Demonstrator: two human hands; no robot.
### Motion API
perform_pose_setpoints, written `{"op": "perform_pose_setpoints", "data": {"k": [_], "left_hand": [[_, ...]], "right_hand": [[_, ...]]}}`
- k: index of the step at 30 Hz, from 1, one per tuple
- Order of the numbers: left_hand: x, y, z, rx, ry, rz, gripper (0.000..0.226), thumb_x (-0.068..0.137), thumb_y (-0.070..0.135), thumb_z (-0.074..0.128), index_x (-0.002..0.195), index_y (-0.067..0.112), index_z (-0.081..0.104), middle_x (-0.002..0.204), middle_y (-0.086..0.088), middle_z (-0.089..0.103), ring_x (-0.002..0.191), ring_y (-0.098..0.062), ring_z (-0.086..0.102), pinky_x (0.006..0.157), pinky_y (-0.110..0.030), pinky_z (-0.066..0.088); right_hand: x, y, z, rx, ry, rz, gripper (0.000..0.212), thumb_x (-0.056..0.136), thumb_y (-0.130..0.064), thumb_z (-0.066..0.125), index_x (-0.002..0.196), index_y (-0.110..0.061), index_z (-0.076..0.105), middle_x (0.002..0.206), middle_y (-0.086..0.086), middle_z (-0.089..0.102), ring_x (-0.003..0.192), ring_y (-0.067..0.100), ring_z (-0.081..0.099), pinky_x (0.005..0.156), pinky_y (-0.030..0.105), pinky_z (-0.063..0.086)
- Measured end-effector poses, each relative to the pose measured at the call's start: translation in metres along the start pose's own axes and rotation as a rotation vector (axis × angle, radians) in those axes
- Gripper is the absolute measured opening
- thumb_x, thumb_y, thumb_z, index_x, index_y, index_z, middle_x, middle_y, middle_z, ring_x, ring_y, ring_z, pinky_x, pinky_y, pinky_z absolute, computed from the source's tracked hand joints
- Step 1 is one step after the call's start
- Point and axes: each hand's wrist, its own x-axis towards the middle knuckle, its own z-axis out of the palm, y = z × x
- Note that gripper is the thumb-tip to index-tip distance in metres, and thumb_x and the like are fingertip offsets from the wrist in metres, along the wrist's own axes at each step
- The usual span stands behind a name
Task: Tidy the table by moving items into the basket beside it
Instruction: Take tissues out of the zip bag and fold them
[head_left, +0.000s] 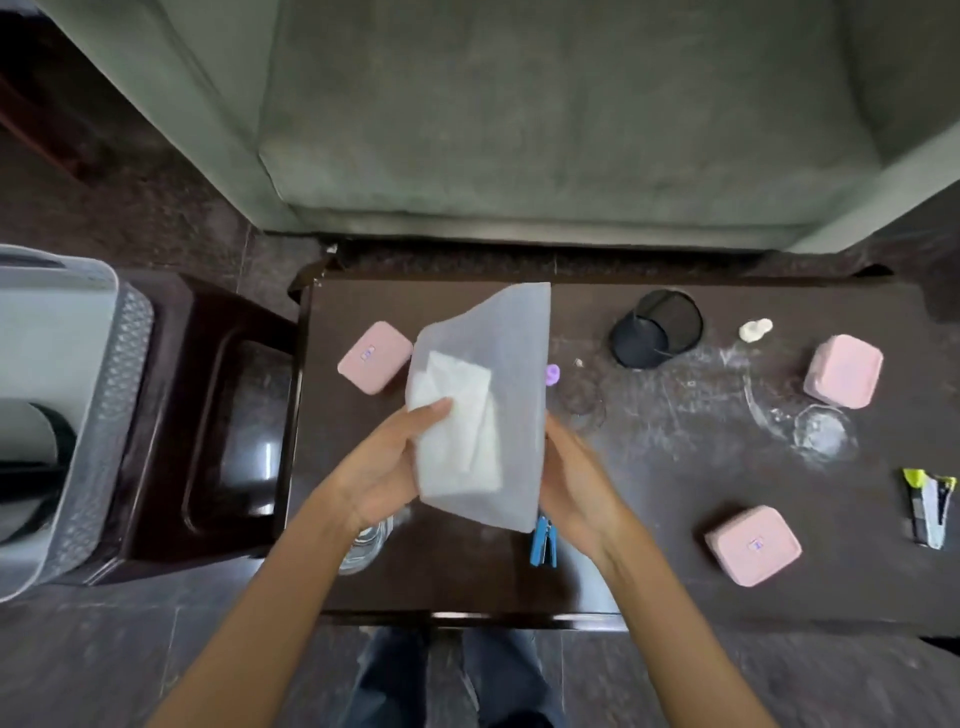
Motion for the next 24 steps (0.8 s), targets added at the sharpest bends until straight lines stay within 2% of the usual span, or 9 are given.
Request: {"op": "perform_pose_setpoints", "data": {"k": [2,3,6,10,13,16,18,21,24], "left_hand": [[0.009,-0.005,-0.006,0.028,-0.012,-0.016,0.064,0.066,0.028,0.081,0.123,0.009,0.059,0.124,-0.012,0.063,0.112,-0.026,0.061,0.088,-0.039,0.054],[0.011,-0.006,-0.007,0.049,0.004,-0.024,0.061,0.070,0.028,0.078,0.124,0.009,0.058,0.124,-0.011,0.063,0.112,-0.026,0.062,0.089,-0.039,0.054],[0.022,-0.008,-0.013,0.143,0.148,0.030,0.043,0.078,0.023,0.069,0.119,0.012,0.060,0.114,-0.007,0.069,0.100,-0.021,0.067,0.079,-0.035,0.057],[0.028,-0.005,-0.024,0.252,0.314,0.156,0.028,0.077,0.016,0.069,0.104,0.016,0.064,0.098,0.000,0.073,0.087,-0.016,0.069,0.071,-0.031,0.058],[0.024,0.001,-0.037,0.303,0.398,0.204,0.018,0.080,0.015,0.068,0.098,0.019,0.064,0.094,0.003,0.073,0.082,-0.015,0.068,0.072,-0.032,0.058],[0.018,0.008,-0.050,0.442,0.469,0.241,0.031,0.078,0.017,0.072,0.106,0.018,0.060,0.099,0.002,0.070,0.085,-0.015,0.066,0.073,-0.035,0.055],[0.020,0.006,-0.052,0.536,0.530,0.298,0.042,0.074,0.016,0.076,0.110,0.013,0.054,0.100,0.002,0.067,0.086,-0.013,0.064,0.067,-0.026,0.053],[0.031,-0.003,-0.050,0.664,0.629,0.405,0.049,0.071,0.013,0.079,0.108,0.012,0.046,0.095,0.007,0.059,0.084,-0.010,0.059,0.061,-0.015,0.049],[0.038,-0.013,-0.045,0.761,0.586,0.379,0.063,0.073,0.023,0.078,0.124,0.015,0.042,0.106,0.004,0.058,0.099,-0.018,0.059,0.079,-0.026,0.050]], "right_hand": [[0.012,0.013,0.000,0.143,-0.081,0.108,0.036,0.095,-0.031,0.048,0.126,-0.016,0.058,0.129,0.009,0.060,0.120,0.026,0.055,0.107,0.045,0.038],[0.016,0.018,0.000,0.185,-0.086,0.149,0.033,0.096,-0.029,0.046,0.124,-0.015,0.059,0.124,0.007,0.064,0.115,0.023,0.059,0.104,0.042,0.042],[0.029,0.027,-0.001,0.010,0.050,0.151,0.022,0.097,-0.009,0.037,0.099,-0.012,0.059,0.081,0.000,0.072,0.076,0.015,0.068,0.070,0.027,0.057],[0.036,0.027,-0.015,0.083,0.114,0.031,0.022,0.092,-0.009,0.051,0.111,-0.004,0.059,0.093,0.007,0.067,0.086,0.022,0.062,0.076,0.033,0.053],[0.034,0.016,-0.032,0.113,0.248,-0.037,0.015,0.092,-0.009,0.052,0.100,-0.008,0.064,0.088,0.003,0.069,0.080,0.017,0.064,0.070,0.031,0.054],[0.022,0.002,-0.049,-0.011,0.314,-0.058,0.020,0.092,-0.006,0.051,0.079,-0.013,0.066,0.080,0.001,0.066,0.079,0.017,0.061,0.077,0.031,0.050],[0.009,-0.006,-0.053,-0.065,0.225,-0.026,0.025,0.090,-0.002,0.047,0.076,-0.012,0.065,0.081,0.004,0.068,0.076,0.018,0.064,0.070,0.028,0.055],[-0.009,-0.015,-0.049,-0.014,0.028,-0.005,0.022,0.080,0.004,0.045,0.087,-0.008,0.062,0.095,0.010,0.071,0.079,0.016,0.068,0.067,0.024,0.056],[-0.010,-0.017,-0.045,0.009,-0.016,-0.037,0.028,0.073,0.003,0.050,0.099,-0.005,0.056,0.096,0.006,0.073,0.087,0.017,0.069,0.072,0.028,0.057]]}}
